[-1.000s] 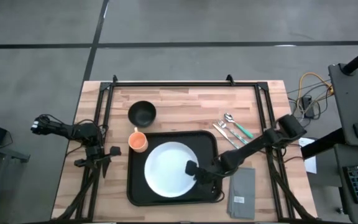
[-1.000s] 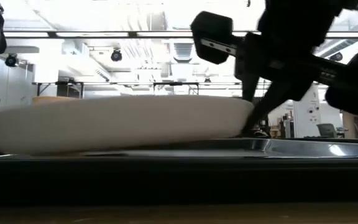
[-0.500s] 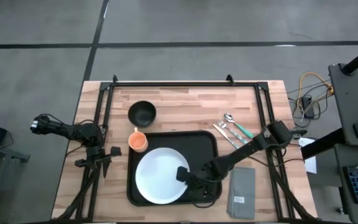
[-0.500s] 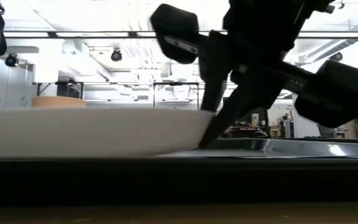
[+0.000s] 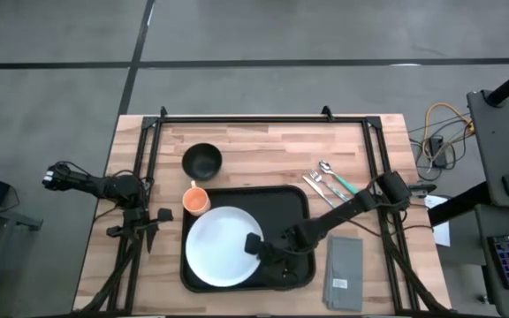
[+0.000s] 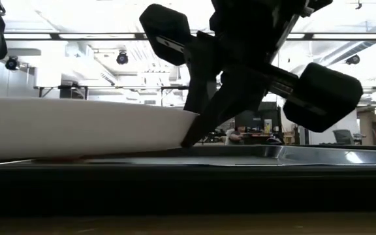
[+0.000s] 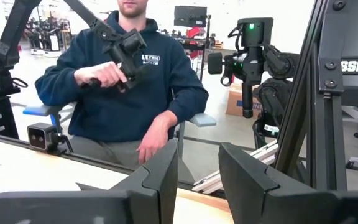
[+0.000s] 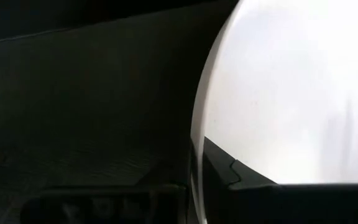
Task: Set up tray
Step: Put the white plate to the bottom of the orange mug into the black table tray
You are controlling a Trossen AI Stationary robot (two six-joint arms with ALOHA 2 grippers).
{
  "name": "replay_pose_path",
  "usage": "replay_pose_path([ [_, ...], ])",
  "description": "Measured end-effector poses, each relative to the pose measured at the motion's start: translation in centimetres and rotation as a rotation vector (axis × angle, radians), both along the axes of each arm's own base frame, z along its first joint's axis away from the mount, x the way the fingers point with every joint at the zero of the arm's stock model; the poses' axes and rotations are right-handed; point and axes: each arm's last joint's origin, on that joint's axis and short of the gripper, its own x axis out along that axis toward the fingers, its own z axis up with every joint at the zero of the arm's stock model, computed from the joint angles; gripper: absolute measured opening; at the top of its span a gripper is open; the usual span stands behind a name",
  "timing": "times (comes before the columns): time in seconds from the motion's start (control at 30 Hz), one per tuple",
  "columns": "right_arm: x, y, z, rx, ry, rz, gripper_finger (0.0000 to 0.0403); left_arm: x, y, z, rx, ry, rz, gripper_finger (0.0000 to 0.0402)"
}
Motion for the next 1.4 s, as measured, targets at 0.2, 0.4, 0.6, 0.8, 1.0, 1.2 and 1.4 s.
replay_pose_path([
  [0.2, 0.1, -0.1, 0.0, 0.002, -0.003, -0.003, 0.0008, 0.0, 0.0, 0.0, 0.0, 0.0, 0.0, 0.0098],
  [0.4, 0.5, 0.1, -0.4, 0.013, -0.025, -0.002, 0.0008, 0.0, 0.0, 0.0, 0.0, 0.0, 0.001, 0.0098],
  [0.6, 0.6, 0.1, -1.0, 0.02, -0.013, 0.009, 0.0008, 0.0, 0.0, 0.0, 0.001, 0.003, 0.0, 0.0098],
  [0.8, 0.6, 0.2, -1.0, 0.025, -0.013, 0.009, 0.0008, 0.0, 0.0, 0.0, 0.001, 0.005, 0.001, 0.0098],
  [1.0, 0.6, 0.2, -1.0, 0.029, -0.011, 0.003, 0.0009, 0.0, 0.0, 0.0, 0.001, 0.004, 0.0, 0.0098],
  [1.2, 0.6, 0.2, -1.0, 0.03, -0.012, 0.003, 0.0009, 0.0, 0.0, 0.0, 0.001, 0.004, 0.0, 0.0098],
  [1.4, 0.7, 0.2, -0.9, 0.039, -0.019, -0.002, 0.0033, 0.0, 0.0, 0.0, 0.001, 0.004, 0.0, 0.0098],
])
